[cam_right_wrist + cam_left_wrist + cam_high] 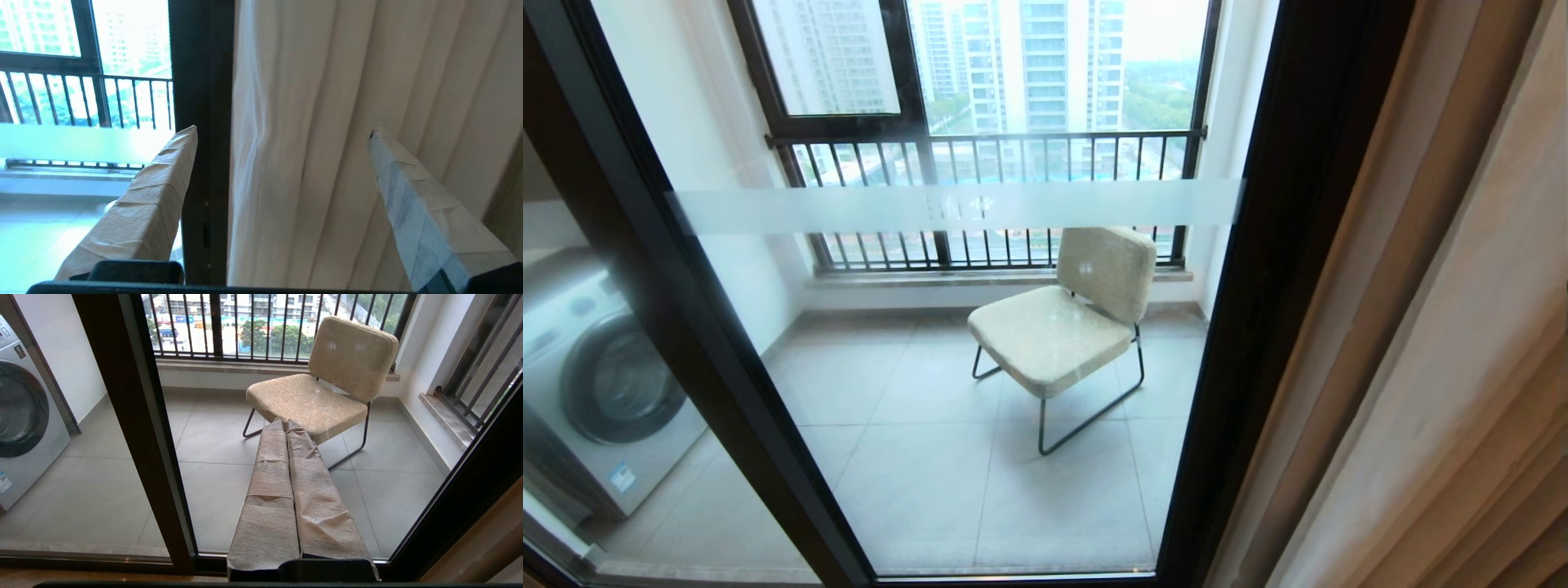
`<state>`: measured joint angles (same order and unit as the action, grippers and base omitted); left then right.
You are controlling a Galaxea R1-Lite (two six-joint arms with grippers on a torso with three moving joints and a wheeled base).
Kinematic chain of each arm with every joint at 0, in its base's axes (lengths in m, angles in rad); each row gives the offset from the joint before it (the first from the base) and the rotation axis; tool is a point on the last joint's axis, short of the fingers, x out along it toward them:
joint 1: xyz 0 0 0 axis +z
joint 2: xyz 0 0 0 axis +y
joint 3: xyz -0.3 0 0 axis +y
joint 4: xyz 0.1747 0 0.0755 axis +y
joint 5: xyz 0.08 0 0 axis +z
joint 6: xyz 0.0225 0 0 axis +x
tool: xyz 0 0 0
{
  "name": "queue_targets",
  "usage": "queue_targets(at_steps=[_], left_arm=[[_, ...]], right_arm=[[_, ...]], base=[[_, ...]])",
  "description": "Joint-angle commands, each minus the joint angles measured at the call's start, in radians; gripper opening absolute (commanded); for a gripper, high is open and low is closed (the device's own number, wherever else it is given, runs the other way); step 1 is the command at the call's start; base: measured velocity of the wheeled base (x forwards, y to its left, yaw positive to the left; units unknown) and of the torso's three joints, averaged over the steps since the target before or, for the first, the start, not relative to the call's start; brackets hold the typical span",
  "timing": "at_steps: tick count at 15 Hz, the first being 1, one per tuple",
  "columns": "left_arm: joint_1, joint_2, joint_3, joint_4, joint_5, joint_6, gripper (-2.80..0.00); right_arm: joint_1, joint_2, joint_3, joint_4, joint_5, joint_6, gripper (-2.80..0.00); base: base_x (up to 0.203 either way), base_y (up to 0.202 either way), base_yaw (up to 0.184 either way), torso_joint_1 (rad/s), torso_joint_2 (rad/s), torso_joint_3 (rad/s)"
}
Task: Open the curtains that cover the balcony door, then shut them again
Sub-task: Pull the inner curtains open on both sides, then close the inner curtains on both sides
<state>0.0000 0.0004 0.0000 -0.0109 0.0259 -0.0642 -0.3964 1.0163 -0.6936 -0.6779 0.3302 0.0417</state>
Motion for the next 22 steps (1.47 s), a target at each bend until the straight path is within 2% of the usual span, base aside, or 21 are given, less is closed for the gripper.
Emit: queue_targets(at_steps=[1, 9, 10, 18, 19, 22], left_arm=[[0.000, 0.000, 0.000, -0.001, 0.000, 0.000, -2.80], [0.000, 0.000, 0.000, 0.000, 0.000, 0.000, -2.80], [0.000, 0.000, 0.000, 0.000, 0.000, 0.000, -2.80], [0.000, 0.000, -0.001, 0.000, 0.000, 0.000, -2.80], [0.000, 0.000, 0.000, 0.000, 0.000, 0.000, -2.80], [0.000, 0.000, 0.000, 0.000, 0.000, 0.000, -2.80]], right_arm=[[0.003, -0.141, 0.051, 0.048, 0.001, 0.000, 0.00], [0.058, -0.395, 0.124, 0.298, -0.004, -0.003, 0.00], [0.072, -0.409, 0.133, 0.307, -0.005, -0.004, -2.80], [0.193, -0.494, 0.193, 0.368, -0.013, -0.027, -2.80], [0.213, -0.501, 0.200, 0.373, -0.037, -0.031, -2.80], [0.319, -0.517, 0.220, 0.407, -0.186, -0.050, -2.80]], base=[[0.000, 0.000, 0.000, 0.000, 0.00, 0.000], [0.000, 0.000, 0.000, 0.000, 0.00, 0.000], [0.000, 0.000, 0.000, 0.000, 0.00, 0.000], [0.000, 0.000, 0.000, 0.000, 0.00, 0.000], [0.000, 0.000, 0.000, 0.000, 0.00, 0.000], [0.000, 0.000, 0.000, 0.000, 0.00, 0.000]])
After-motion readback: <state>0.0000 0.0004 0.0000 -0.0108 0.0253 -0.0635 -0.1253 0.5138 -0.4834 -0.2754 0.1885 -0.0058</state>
